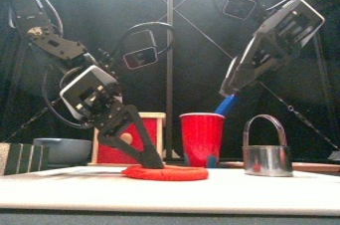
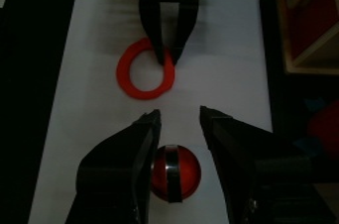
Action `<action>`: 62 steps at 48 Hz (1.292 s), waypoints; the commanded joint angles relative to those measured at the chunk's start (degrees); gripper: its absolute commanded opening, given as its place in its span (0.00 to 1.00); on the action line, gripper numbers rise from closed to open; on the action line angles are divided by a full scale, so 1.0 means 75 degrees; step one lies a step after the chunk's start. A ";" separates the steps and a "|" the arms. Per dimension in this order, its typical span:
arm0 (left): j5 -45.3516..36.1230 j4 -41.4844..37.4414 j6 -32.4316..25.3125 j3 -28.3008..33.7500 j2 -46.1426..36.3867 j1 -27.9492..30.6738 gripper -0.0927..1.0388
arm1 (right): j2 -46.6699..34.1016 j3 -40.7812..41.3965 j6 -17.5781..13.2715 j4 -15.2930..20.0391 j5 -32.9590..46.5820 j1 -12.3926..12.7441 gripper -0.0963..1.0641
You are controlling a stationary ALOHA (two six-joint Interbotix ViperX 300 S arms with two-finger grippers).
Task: Get the cutter from the drawer then cut the dough then place the extra dough in the bowl
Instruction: Place the extra dough in the bowl
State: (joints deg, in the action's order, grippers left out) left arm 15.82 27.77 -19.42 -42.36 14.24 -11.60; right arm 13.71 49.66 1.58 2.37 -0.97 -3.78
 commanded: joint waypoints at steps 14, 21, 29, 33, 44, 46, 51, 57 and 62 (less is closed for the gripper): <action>0.0270 -0.1031 -0.0023 0.0129 -0.1863 0.0504 0.61 | 0.0070 -0.0070 0.0000 0.0035 0.0070 0.0199 0.74; 0.0305 -0.1535 -0.0012 -0.0293 -0.2637 0.1078 0.60 | 0.0070 -0.0070 0.0000 0.0000 0.0070 0.0258 0.74; 0.0281 -0.1922 -0.0023 -0.0820 -0.3598 0.2016 0.60 | 0.0070 -0.0059 0.0000 0.0000 0.0152 0.0352 0.74; 0.0176 -0.2215 -0.0023 -0.1102 -0.4254 0.2543 0.60 | 0.0070 -0.0059 0.0000 0.0035 0.0176 0.0387 0.74; -0.0703 -0.2484 0.0012 -0.1793 -0.6352 0.3469 0.61 | 0.0070 -0.0035 0.0023 -0.0035 0.0188 0.0480 0.74; -0.0961 -0.2437 0.0012 -0.1945 -0.6773 0.3645 0.61 | 0.0070 -0.0035 0.0012 -0.0047 0.0176 0.0504 0.74; -0.1371 -0.2203 0.0023 -0.2414 -0.7711 0.4137 0.61 | 0.0070 -0.0023 0.0023 -0.0035 0.0176 0.0516 0.74; -0.1406 -0.1980 0.0012 -0.3012 -0.8344 0.4816 0.61 | 0.0070 0.0000 0.0023 -0.0082 0.0188 0.0539 0.74; -0.1465 -0.1875 0.0023 -0.3492 -0.8402 0.5449 0.61 | 0.0070 0.0059 0.0023 -0.0117 0.0188 0.0574 0.74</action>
State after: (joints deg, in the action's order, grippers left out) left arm 4.92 13.27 -19.25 -67.59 -48.78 26.28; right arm 13.62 50.45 1.67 1.58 -0.09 0.09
